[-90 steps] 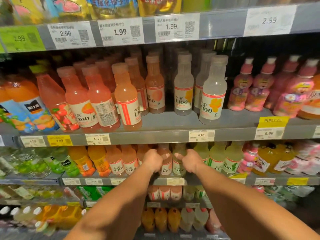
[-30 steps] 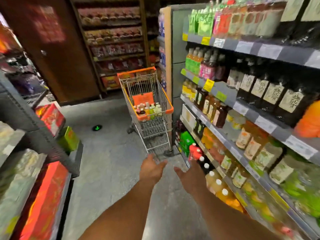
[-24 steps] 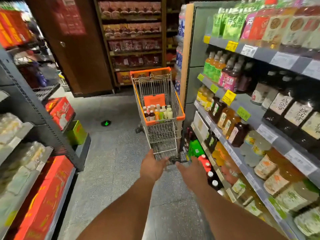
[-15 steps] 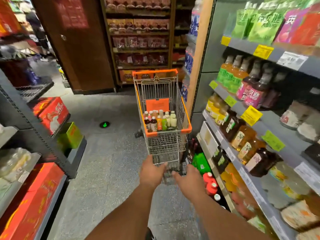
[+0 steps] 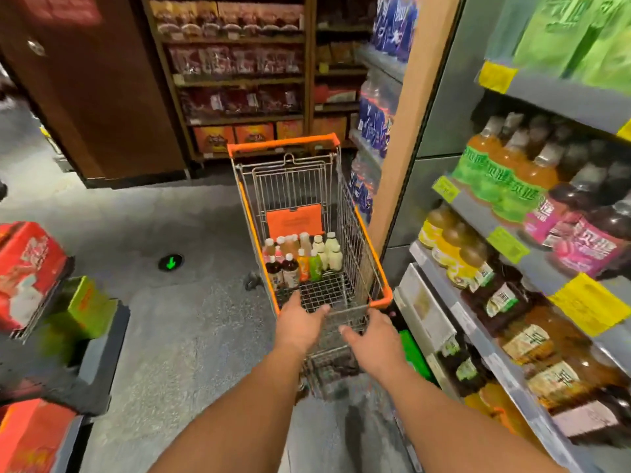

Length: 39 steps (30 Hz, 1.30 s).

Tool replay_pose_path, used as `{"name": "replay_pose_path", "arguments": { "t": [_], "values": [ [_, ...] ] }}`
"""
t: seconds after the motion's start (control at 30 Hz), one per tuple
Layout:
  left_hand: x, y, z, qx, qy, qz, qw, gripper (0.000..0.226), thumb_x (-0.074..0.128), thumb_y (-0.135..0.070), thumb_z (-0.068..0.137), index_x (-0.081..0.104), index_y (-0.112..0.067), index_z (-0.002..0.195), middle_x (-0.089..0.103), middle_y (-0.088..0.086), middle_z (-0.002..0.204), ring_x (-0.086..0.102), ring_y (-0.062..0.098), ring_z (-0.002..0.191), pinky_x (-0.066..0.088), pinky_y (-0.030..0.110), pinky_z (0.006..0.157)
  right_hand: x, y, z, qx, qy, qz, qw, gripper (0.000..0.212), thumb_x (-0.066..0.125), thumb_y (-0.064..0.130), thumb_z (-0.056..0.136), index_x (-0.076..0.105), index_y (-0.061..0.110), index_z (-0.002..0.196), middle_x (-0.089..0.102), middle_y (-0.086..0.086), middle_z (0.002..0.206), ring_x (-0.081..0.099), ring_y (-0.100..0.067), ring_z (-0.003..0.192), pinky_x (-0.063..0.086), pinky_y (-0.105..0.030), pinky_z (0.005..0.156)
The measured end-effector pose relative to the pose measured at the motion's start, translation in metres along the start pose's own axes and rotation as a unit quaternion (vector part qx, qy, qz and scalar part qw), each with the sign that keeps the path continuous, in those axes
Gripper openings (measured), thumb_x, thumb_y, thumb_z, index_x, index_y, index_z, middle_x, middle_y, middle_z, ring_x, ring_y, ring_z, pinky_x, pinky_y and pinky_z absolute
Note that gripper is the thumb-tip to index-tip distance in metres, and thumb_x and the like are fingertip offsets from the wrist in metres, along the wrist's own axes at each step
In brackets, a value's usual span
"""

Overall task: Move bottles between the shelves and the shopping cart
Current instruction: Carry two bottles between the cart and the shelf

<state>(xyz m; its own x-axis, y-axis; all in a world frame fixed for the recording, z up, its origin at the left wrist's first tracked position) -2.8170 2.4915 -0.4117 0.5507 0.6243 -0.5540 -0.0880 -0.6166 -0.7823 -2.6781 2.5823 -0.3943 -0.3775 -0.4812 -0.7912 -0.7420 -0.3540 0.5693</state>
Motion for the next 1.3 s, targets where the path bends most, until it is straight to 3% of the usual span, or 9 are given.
{"name": "replay_pose_path", "arguments": {
  "t": [0.17, 0.3, 0.6, 0.73, 0.87, 0.93, 1.07, 1.23, 1.3],
  "values": [
    [-0.006, 0.001, 0.059, -0.024, -0.007, 0.000, 1.000, 0.085, 0.066, -0.056, 0.084, 0.030, -0.022, 0.153, 0.043, 0.006, 0.151, 0.046, 0.029, 0.135, 0.044, 0.048, 0.106, 0.021, 0.025, 0.061, 0.001, 0.021, 0.004, 1.000, 0.083, 0.061, 0.061, 0.082, 0.039, 0.010, 0.143, 0.045, -0.012, 0.143, 0.045, -0.031, 0.129, 0.040, -0.043, 0.105],
    [-0.004, 0.003, 0.106, -0.045, 0.009, -0.007, 0.999, 0.082, 0.066, -0.055, 0.084, 0.031, -0.024, 0.152, 0.046, 0.006, 0.149, 0.047, 0.029, 0.133, 0.044, 0.047, 0.106, 0.041, 0.039, 0.117, 0.004, 0.040, -0.008, 0.999, 0.084, 0.060, 0.062, 0.083, 0.037, 0.010, 0.145, 0.043, -0.012, 0.145, 0.046, -0.031, 0.130, 0.040, -0.041, 0.106],
    [0.027, 0.022, 0.255, -0.134, 0.007, -0.005, 0.991, 0.081, 0.065, -0.053, 0.086, 0.031, -0.020, 0.152, 0.048, 0.011, 0.147, 0.051, 0.030, 0.130, 0.044, 0.041, 0.107, 0.119, 0.070, 0.291, -0.018, 0.159, -0.047, 0.986, 0.086, 0.055, 0.067, 0.084, 0.032, 0.012, 0.146, 0.041, -0.011, 0.147, 0.049, -0.030, 0.127, 0.044, -0.043, 0.104],
    [0.051, 0.041, 0.331, -0.202, -0.012, -0.005, 0.979, 0.066, 0.065, -0.042, 0.091, 0.041, -0.013, 0.145, 0.063, 0.016, 0.129, 0.064, 0.032, 0.110, 0.052, 0.031, 0.086, 0.168, 0.073, 0.370, -0.031, 0.169, -0.072, 0.982, 0.086, 0.053, 0.075, 0.080, 0.041, 0.012, 0.138, 0.053, -0.014, 0.134, 0.055, -0.030, 0.117, 0.050, -0.039, 0.094],
    [0.075, 0.080, 0.402, -0.283, -0.032, 0.027, 0.958, 0.057, 0.060, -0.039, 0.094, 0.046, -0.009, 0.140, 0.067, 0.016, 0.118, 0.063, 0.029, 0.105, 0.037, 0.023, 0.073, 0.232, 0.063, 0.436, -0.017, 0.209, -0.104, 0.972, 0.080, 0.058, 0.070, 0.079, 0.042, 0.013, 0.132, 0.063, -0.014, 0.116, 0.061, -0.034, 0.104, 0.052, -0.039, 0.085],
    [0.086, 0.096, 0.432, -0.323, -0.050, 0.012, 0.945, 0.054, 0.061, -0.040, 0.093, 0.051, -0.010, 0.136, 0.064, 0.014, 0.125, 0.061, 0.027, 0.102, 0.034, 0.024, 0.075, 0.260, 0.057, 0.456, -0.012, 0.216, -0.103, 0.971, 0.073, 0.063, 0.060, 0.081, 0.042, 0.013, 0.133, 0.063, -0.013, 0.117, 0.061, -0.036, 0.105, 0.047, -0.038, 0.086],
    [0.108, 0.125, 0.489, -0.348, -0.079, -0.033, 0.934, 0.050, 0.067, -0.034, 0.087, 0.050, -0.019, 0.132, 0.064, 0.008, 0.125, 0.061, 0.030, 0.113, 0.044, 0.028, 0.088, 0.308, 0.047, 0.491, 0.012, 0.244, -0.019, 0.970, 0.076, 0.075, 0.035, 0.077, 0.038, 0.016, 0.140, 0.055, -0.011, 0.134, 0.054, -0.032, 0.120, 0.044, -0.035, 0.097],
    [0.122, 0.142, 0.530, -0.359, -0.105, -0.084, 0.923, 0.049, 0.066, -0.023, 0.079, 0.047, -0.024, 0.125, 0.067, 0.006, 0.116, 0.063, 0.032, 0.107, 0.049, 0.038, 0.096, 0.341, 0.043, 0.513, -0.008, 0.248, 0.020, 0.969, 0.096, 0.079, 0.034, 0.075, 0.022, 0.025, 0.152, 0.043, -0.010, 0.146, 0.045, -0.031, 0.130, 0.040, -0.037, 0.104],
    [0.124, 0.148, 0.541, -0.381, -0.099, -0.076, 0.916, 0.061, 0.065, -0.024, 0.081, 0.040, -0.020, 0.136, 0.063, 0.010, 0.123, 0.060, 0.033, 0.113, 0.048, 0.039, 0.100, 0.352, 0.047, 0.521, -0.007, 0.247, 0.017, 0.969, 0.099, 0.080, 0.035, 0.074, 0.020, 0.026, 0.152, 0.044, -0.010, 0.145, 0.044, -0.031, 0.132, 0.040, -0.042, 0.104]
  ]
}}
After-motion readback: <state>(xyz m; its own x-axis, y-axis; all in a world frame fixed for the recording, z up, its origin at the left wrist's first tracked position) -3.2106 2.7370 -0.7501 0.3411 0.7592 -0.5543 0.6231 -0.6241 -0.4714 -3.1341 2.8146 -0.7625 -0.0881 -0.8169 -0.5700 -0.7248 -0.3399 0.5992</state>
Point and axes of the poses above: each hand's wrist, its own z-axis towards the middle knuckle, its own x-axis out of the palm, y = z × x, the point moved 1 cm from there along z, towards the middle knuckle
